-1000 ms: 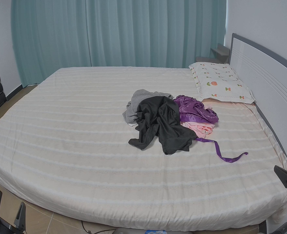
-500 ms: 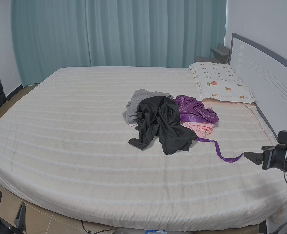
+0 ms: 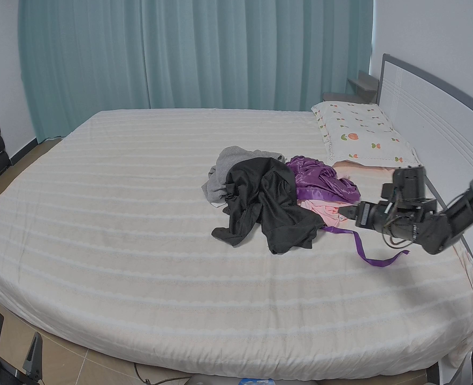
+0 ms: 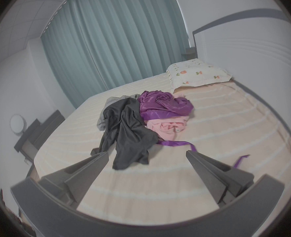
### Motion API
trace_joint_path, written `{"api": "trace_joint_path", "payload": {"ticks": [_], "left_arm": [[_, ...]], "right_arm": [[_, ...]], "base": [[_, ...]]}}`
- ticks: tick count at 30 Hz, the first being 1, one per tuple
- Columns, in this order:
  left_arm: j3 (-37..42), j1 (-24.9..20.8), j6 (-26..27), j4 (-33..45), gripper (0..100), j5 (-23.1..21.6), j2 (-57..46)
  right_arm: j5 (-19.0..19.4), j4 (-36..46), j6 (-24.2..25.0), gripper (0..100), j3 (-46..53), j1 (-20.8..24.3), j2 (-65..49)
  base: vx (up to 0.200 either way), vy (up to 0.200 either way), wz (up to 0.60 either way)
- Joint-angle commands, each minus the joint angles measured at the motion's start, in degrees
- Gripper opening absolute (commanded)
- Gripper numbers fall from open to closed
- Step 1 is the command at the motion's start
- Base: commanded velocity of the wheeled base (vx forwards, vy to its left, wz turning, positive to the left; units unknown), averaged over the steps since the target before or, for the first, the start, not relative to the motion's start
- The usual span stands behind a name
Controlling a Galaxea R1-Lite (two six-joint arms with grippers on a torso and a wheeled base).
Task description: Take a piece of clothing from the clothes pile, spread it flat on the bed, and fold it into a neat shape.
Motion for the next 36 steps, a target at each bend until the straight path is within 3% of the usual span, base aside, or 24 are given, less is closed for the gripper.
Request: {"api": "trace_joint_path", "payload": {"ticks": [1, 8, 22, 23, 29, 36], "left_arm": [[1.0, 0.0, 0.0, 0.0, 100, 0.0, -1.0], [1.0, 0.0, 0.0, 0.0, 100, 0.0, -1.0], [1.0, 0.0, 0.0, 0.0, 100, 0.0, -1.0], [1.0, 0.0, 0.0, 0.0, 100, 0.0, -1.0], [1.0, 0.0, 0.0, 0.0, 100, 0.0, -1.0], [1.0, 0.0, 0.0, 0.0, 100, 0.0, -1.0]], "right_arm": [[-4.0, -1.1, 9.6, 100, -21.7, 5.5, 26.7], [-4.5, 1.8, 11.8, 100, -29.7, 7.0, 34.3], [-6.2, 1.8, 11.9, 100, -32.9, 6.9, 36.8], [-6.2, 1.6, 12.0, 0, -33.8, 6.9, 37.7], [-6.3, 1.0, 16.3, 0, -37.1, 7.2, 39.6], [-6.2, 0.0, 17.5, 0, -36.4, 6.9, 38.0]], "base": [[0.0, 0.0, 0.0], [0.0, 0.0, 0.0], [0.0, 0.0, 0.0], [0.0, 0.0, 0.0], [0.0, 0.0, 0.0], [0.0, 0.0, 0.0]]}}
